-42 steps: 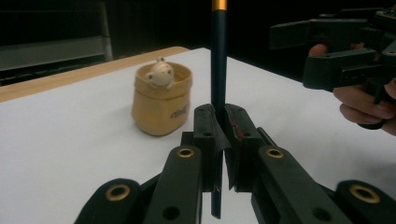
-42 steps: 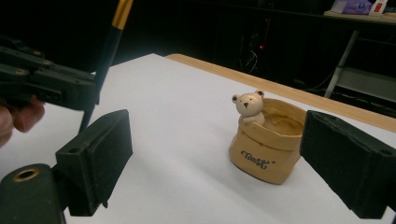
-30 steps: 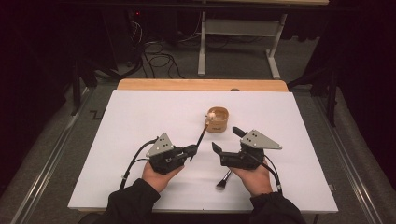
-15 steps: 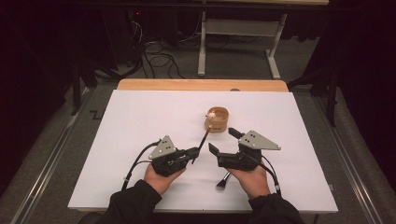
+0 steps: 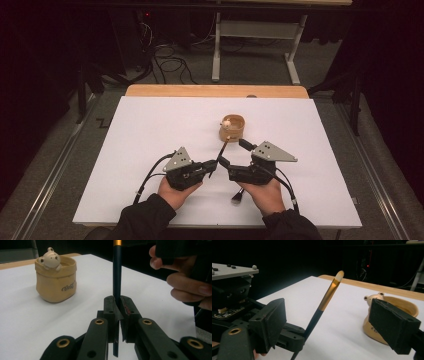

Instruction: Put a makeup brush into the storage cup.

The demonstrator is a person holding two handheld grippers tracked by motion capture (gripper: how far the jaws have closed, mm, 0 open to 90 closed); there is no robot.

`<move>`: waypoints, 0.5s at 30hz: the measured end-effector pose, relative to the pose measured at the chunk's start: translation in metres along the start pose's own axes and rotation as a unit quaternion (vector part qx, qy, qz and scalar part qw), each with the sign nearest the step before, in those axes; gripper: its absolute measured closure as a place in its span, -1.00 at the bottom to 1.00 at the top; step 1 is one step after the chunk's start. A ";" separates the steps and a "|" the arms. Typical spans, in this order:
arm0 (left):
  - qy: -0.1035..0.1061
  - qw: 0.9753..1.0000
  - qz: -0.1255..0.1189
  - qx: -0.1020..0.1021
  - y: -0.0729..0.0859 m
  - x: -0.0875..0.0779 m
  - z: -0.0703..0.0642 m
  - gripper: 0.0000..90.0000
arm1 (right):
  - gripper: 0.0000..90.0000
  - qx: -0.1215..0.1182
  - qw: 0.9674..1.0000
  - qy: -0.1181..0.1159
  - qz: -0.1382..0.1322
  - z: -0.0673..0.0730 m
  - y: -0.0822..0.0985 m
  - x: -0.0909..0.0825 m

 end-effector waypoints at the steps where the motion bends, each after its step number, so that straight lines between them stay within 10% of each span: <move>1: -0.001 1.000 -0.001 0.003 0.000 0.000 -0.001 0.87 | -0.64 0.002 1.000 -0.002 0.001 0.000 0.001 0.001; 15: 0.000 1.000 -0.010 -0.001 0.000 0.000 -0.003 0.87 | -0.40 0.030 0.999 -0.026 0.003 0.001 0.006 0.008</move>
Point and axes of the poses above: each handheld gripper's, and its own axes: x roughly forward along the jaws, y roughly out of its underside, z roughly to its left, the point moved 3 cm from there along x, roughly forward along the jaws, and after that the axes turned 1 degree about -y, right-handed, at the moved point
